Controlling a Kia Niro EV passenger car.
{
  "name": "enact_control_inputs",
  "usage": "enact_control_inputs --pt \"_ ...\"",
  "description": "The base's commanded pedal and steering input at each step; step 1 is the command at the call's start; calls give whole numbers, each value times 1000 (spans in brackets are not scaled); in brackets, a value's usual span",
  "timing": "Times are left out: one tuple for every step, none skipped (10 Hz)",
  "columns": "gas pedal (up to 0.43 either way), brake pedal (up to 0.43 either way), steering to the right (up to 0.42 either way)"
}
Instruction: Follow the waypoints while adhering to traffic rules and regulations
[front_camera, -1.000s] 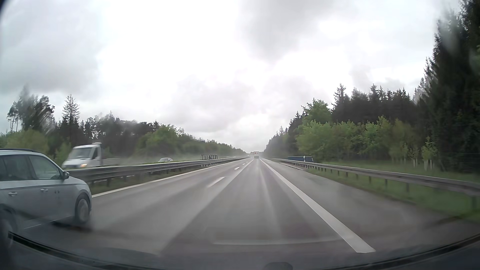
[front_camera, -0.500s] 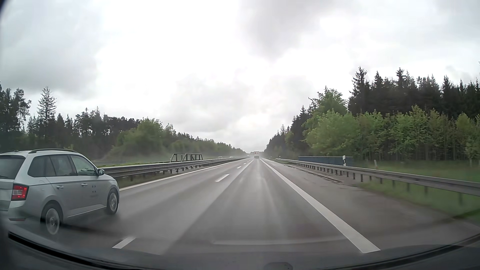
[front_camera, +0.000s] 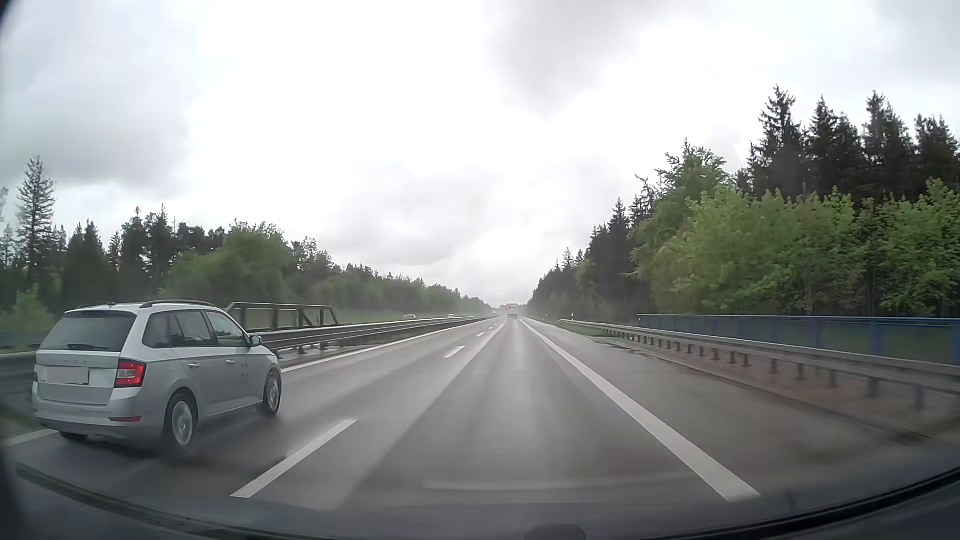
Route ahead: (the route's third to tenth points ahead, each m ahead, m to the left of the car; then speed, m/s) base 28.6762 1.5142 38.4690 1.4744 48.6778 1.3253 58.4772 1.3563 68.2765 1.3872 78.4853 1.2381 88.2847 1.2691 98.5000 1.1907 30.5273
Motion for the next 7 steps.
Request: enact_control_inputs --pt "280 0 0" --pt "280 0 0" --pt "280 0 0" --pt "280 0 1" --pt "280 0 1" --pt "280 0 1" --pt "280 0 1"
